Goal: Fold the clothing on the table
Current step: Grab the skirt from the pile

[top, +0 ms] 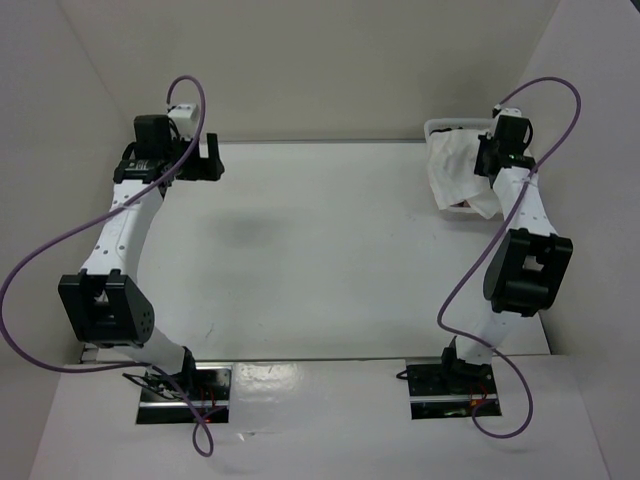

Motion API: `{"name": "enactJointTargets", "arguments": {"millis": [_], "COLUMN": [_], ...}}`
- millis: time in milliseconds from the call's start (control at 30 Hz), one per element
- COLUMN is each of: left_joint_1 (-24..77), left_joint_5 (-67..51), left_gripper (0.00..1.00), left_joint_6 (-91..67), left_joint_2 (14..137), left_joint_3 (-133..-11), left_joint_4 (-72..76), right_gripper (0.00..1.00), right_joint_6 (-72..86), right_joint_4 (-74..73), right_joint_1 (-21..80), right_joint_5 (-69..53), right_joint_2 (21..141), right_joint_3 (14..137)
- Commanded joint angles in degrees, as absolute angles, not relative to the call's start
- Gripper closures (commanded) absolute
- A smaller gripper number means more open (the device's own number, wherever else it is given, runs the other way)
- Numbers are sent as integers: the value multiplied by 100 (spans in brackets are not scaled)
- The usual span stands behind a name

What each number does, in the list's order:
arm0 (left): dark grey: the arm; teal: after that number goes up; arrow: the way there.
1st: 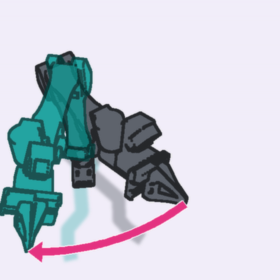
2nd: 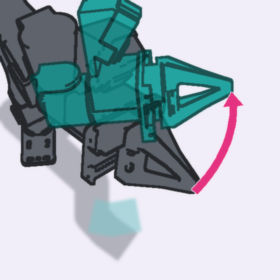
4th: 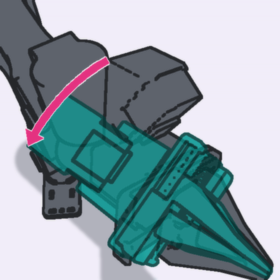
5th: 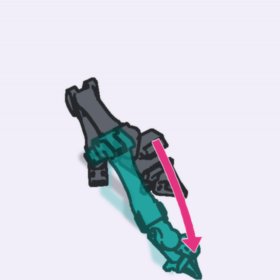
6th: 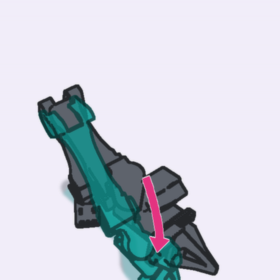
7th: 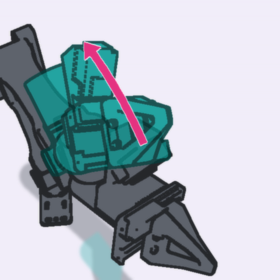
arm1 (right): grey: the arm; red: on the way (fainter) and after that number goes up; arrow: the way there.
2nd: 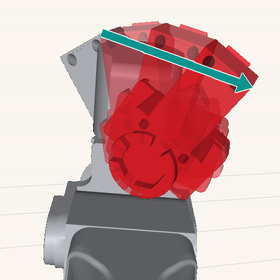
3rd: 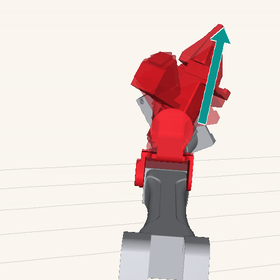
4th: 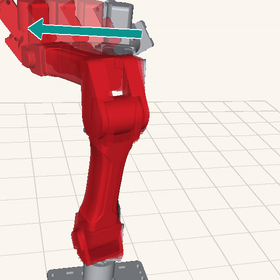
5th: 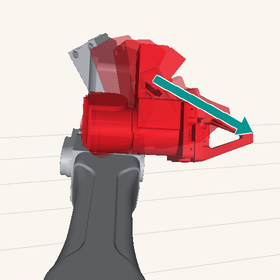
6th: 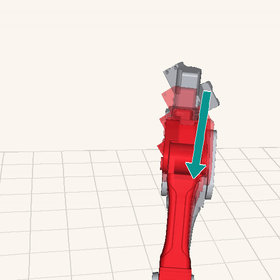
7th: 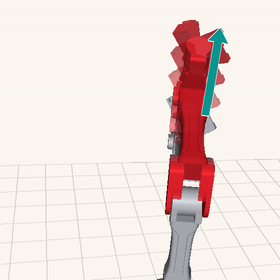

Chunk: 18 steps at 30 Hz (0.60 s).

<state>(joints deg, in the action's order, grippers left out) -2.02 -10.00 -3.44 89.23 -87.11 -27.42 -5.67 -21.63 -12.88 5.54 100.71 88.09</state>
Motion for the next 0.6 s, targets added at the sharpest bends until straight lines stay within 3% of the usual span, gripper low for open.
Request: {"name": "enactJointTargets", "arguments": {"millis": [0,300,567], "left_joint_1": [-342,-677,-677], "left_joint_5": [-1309,-1028,-1037], "left_gripper": [0,0,0], "left_joint_6": [-510,-659,-659], "left_joint_2": [8771,8051,7463], "left_joint_3": [-8561,-7981,-7559], "left_joint_4": [-2698,-2382,-2707], "right_gripper": [100,100,100], "right_joint_6": [-772,-1072,-994], "right_joint_4": [-2232,-2575,-2540], "right_joint_1": [-1178,-309,1089], "right_joint_5": [554,668,607], "right_joint_2": [9546,8229,6909], "right_joint_3": [8702,9105,9720]}}
